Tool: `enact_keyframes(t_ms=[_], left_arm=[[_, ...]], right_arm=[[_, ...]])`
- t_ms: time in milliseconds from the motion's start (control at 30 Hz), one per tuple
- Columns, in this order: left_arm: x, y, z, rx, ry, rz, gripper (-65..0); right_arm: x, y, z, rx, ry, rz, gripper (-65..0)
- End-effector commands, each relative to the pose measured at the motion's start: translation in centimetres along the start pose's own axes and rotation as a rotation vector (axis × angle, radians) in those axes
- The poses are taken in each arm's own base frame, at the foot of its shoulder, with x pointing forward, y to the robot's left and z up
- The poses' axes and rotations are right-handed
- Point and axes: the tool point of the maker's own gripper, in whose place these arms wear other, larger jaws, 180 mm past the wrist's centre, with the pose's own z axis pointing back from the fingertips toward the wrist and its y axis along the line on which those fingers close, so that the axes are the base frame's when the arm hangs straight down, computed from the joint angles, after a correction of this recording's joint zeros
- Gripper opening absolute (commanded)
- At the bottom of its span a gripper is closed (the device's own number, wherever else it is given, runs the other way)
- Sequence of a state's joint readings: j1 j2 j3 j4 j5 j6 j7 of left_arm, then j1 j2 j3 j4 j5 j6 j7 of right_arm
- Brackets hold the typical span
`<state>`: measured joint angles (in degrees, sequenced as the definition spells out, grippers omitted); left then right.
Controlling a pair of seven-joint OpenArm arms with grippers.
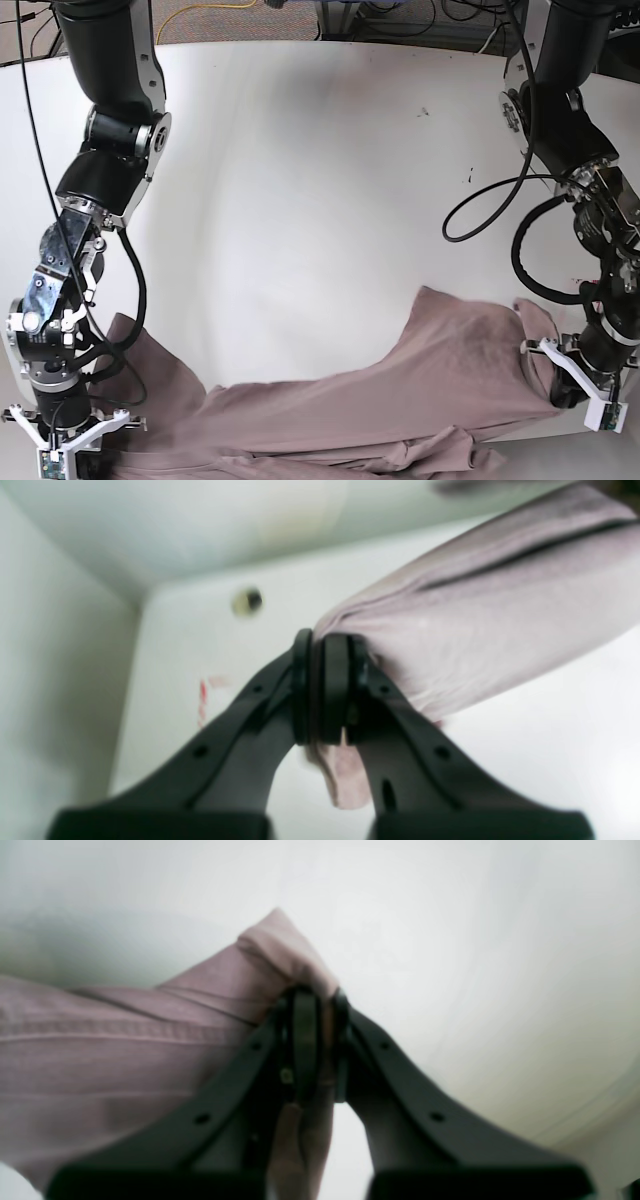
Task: Layout the t-shirt on the table in an organized manner, then fold the t-shirt properly
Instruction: 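Lift the shirt with both grippers and pull them apart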
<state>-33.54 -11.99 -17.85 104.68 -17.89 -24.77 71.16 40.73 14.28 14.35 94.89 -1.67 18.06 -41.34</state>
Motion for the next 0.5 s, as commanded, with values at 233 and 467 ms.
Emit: enact_keyframes(t_ms=[233,467], left_arm=[[6.1,3.6,2.3,0.090,-0.137,-0.046,-65.0],[6.6,4.0,2.6,0.100,-0.140,-0.048,-65.0]], right_arm=[[5.1,-3.0,-0.2,-0.075,-0.098,-0.001,-64.8],[4.8,-3.5,-0.4,-0.080,-0.084,0.002,-64.8]])
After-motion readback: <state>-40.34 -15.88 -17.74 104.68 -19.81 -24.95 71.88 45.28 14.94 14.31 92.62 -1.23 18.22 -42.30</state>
